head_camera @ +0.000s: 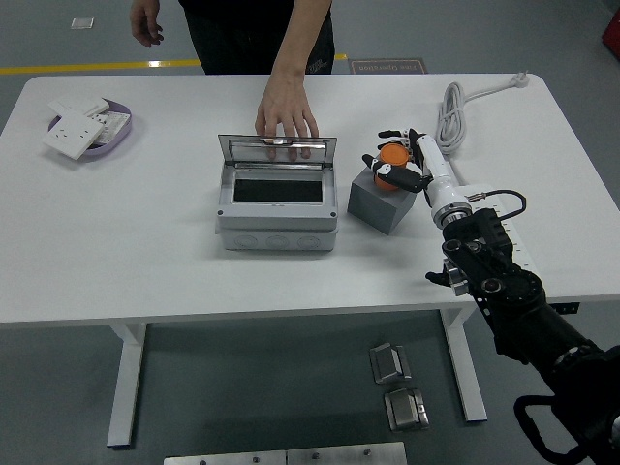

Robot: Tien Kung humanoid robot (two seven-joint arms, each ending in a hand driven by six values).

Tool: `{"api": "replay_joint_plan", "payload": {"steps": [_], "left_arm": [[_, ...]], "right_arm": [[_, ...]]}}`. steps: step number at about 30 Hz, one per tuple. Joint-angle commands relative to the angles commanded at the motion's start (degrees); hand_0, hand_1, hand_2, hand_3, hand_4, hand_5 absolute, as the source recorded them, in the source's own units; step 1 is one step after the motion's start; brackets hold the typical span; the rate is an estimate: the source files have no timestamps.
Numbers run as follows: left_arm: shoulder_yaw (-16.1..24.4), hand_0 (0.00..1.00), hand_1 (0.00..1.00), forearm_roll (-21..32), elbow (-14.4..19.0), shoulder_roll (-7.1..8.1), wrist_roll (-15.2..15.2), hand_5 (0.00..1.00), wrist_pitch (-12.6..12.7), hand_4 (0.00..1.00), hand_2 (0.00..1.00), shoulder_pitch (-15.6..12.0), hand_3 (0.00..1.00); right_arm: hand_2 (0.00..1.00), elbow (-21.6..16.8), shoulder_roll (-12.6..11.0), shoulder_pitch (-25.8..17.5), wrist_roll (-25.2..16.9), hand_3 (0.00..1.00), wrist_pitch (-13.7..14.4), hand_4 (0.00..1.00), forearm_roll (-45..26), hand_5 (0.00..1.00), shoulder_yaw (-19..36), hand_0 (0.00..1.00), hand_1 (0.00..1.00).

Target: Pick up the cylinder from the cube,place it in the box,flap close box

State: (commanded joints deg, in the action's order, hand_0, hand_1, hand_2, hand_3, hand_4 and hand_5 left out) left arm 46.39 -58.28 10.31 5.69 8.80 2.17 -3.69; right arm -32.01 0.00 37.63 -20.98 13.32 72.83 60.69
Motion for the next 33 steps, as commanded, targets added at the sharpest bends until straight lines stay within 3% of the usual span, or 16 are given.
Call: {"api": "replay_joint_plan", "payload": {"steps": [4, 5, 16, 17, 22, 23, 28, 29, 33], "left_arm": [[-0.1, 0.583, 0.614, 0.1, 0.0, 0.01, -0.2, 0.188, 0.0, 0.612, 0.531, 0.1, 0.586], [-0.1, 0.583, 0.615, 0.1, 0.0, 0.00, -0.2, 0.186, 0.0, 0.612, 0.532, 0.1, 0.587], [-0.6, 0.582, 0.617, 0.5, 0.0, -0.02, -0.6, 0.186, 0.1, 0.614, 0.533, 0.3, 0.584], [-0.7, 0.582, 0.618, 0.6, 0.0, -0.03, -0.7, 0.185, 0.1, 0.618, 0.534, 0.3, 0.587], [-0.9, 0.582, 0.618, 0.8, 0.0, -0.04, -0.8, 0.185, 0.2, 0.618, 0.534, 0.3, 0.587], [-0.9, 0.582, 0.620, 0.8, 0.0, -0.03, -0.9, 0.193, 0.2, 0.623, 0.534, 0.4, 0.587], [-1.0, 0.582, 0.620, 1.0, 0.0, -0.03, -1.1, 0.193, 0.2, 0.623, 0.534, 0.5, 0.587], [-1.0, 0.582, 0.622, 1.0, 0.0, -0.03, -1.1, 0.198, 0.2, 0.627, 0.535, 0.5, 0.588], [-0.9, 0.582, 0.622, 0.9, 0.0, -0.06, -1.1, 0.198, 0.3, 0.627, 0.535, 0.5, 0.588]], "right_arm": [[0.569, -0.1, 0.0, -0.1, 0.1, 0.646, 0.0, 0.780, -0.1, 0.170, -0.3, 0.699, 0.659], [0.569, 0.0, 0.0, -0.1, 0.1, 0.635, 0.0, 0.563, -0.1, 0.047, -0.4, 0.684, 0.657], [0.566, 0.0, 0.0, -0.1, 0.1, 0.625, 0.4, 0.511, -0.5, 0.039, -1.2, 0.700, 0.652], [0.562, 0.0, 0.0, -0.1, 0.1, 0.612, 0.5, 0.416, -0.6, 0.025, -1.3, 0.736, 0.648], [0.562, -0.1, 0.0, -0.2, 0.2, 0.612, 0.6, 0.416, -0.9, 0.025, -1.7, 0.736, 0.648], [0.553, -0.1, 0.0, -0.2, 0.2, 0.596, 0.6, 0.163, -1.0, 0.002, -1.8, 0.736, 0.637], [0.553, -0.2, 0.0, -0.2, 0.3, 0.596, 0.8, 0.163, -1.2, 0.002, -2.3, 0.736, 0.637], [0.549, -0.3, 0.0, -0.2, 0.3, 0.586, 0.8, 0.087, -1.2, 0.002, -2.3, 0.715, 0.631], [0.549, -0.5, 0.0, -0.1, 0.4, 0.586, 1.0, 0.087, -1.3, 0.002, -2.4, 0.715, 0.631]]}}
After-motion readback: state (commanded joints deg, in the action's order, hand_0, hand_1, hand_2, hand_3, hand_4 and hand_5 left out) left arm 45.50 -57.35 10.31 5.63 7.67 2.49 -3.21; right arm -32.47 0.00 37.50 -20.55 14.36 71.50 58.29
